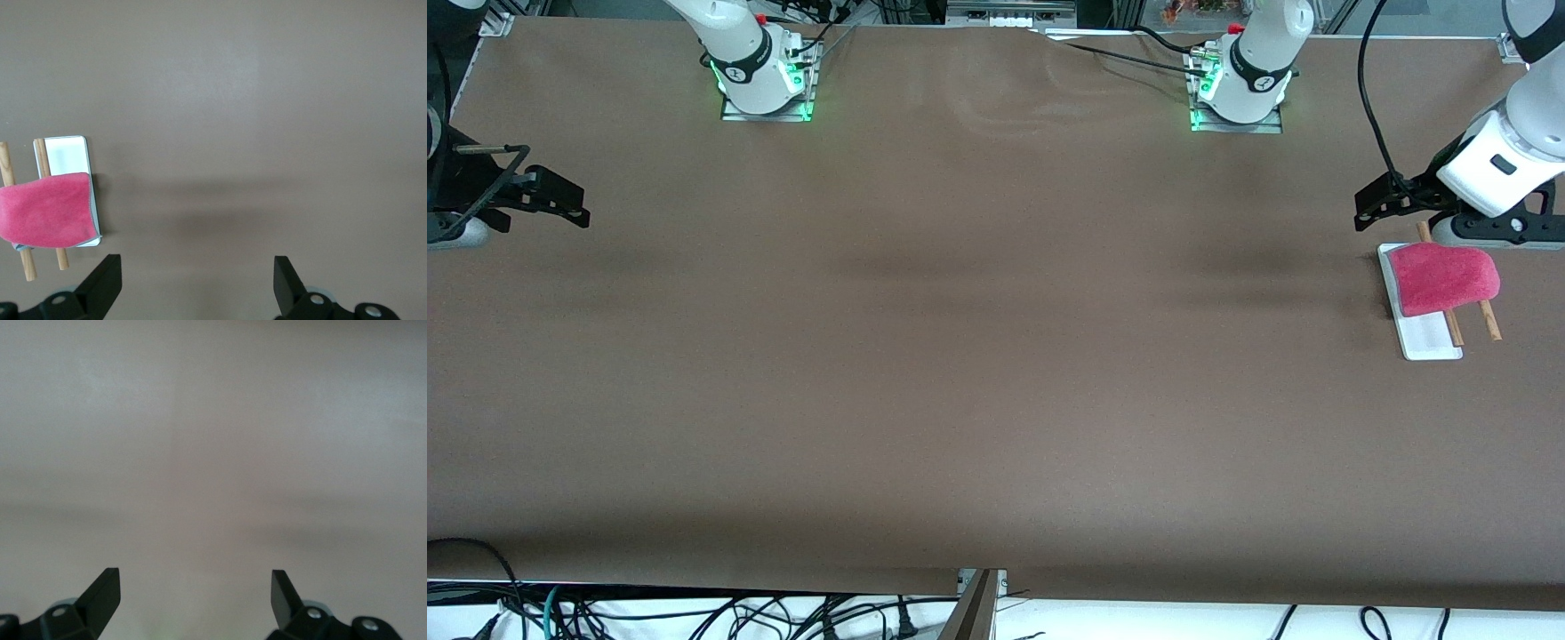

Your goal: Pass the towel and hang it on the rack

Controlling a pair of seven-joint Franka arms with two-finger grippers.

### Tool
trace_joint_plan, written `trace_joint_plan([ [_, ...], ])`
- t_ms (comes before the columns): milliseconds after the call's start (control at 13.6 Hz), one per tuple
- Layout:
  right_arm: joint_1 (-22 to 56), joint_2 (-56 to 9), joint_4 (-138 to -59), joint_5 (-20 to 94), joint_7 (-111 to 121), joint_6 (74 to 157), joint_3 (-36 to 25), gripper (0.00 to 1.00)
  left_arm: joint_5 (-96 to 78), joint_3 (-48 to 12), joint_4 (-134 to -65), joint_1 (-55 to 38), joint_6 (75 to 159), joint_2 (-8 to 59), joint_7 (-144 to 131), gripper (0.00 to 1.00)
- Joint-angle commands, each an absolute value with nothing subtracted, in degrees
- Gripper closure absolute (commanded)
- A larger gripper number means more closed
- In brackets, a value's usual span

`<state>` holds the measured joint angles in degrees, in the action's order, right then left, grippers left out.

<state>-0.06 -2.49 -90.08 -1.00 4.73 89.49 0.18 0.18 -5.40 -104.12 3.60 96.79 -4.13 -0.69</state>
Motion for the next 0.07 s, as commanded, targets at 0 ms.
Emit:
trace_joint_plan([
  [0,-0.88,-3.08,-88.68,-0.62,5.36,89.12,0.79,0.00,1.76,-5.19,-104.94,3.34,97.65,-4.49,-1.14,0.00],
])
